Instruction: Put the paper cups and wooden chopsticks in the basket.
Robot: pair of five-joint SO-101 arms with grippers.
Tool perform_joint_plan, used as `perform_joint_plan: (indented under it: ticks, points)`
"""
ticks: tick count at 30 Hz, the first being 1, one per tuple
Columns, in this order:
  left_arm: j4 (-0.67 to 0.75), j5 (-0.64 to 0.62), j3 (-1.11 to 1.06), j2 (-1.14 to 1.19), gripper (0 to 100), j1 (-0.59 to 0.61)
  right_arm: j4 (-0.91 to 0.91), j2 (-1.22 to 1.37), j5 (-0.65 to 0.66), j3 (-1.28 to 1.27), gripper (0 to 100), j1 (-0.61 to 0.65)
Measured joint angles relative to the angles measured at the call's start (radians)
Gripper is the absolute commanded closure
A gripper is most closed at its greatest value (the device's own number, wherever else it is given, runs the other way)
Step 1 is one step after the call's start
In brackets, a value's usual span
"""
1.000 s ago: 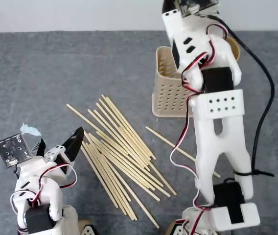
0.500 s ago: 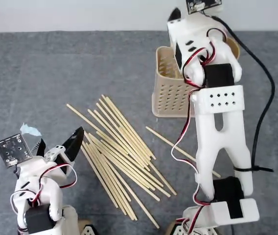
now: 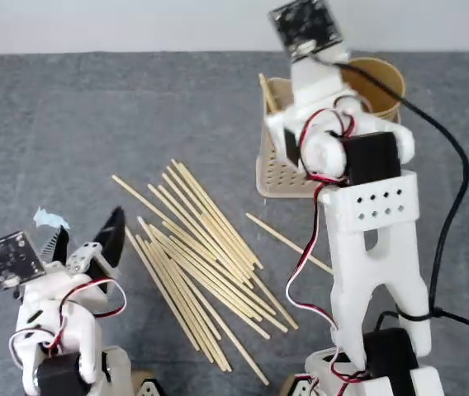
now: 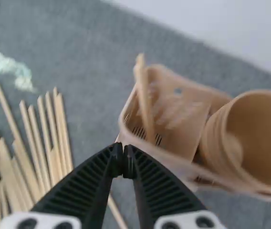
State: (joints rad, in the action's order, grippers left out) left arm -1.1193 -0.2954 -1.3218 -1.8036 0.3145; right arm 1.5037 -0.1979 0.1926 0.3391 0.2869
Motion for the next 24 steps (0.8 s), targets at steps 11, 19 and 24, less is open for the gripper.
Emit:
perform_joint_plan:
  ticks: [11,19,24]
  points:
    - [-0.043,0.109,0.175,0.005,77,-0.006,0.009,-0.063,0.0,-0.371,98.8,0.0]
    - [-0.206,0.161,0.427,0.397,77,-0.006,-0.359,-0.224,0.0,-0.841,98.7,-0.018]
    - [-0.298,0.173,0.554,0.727,77,-0.006,-0.508,-0.265,0.0,-0.98,98.6,-0.087]
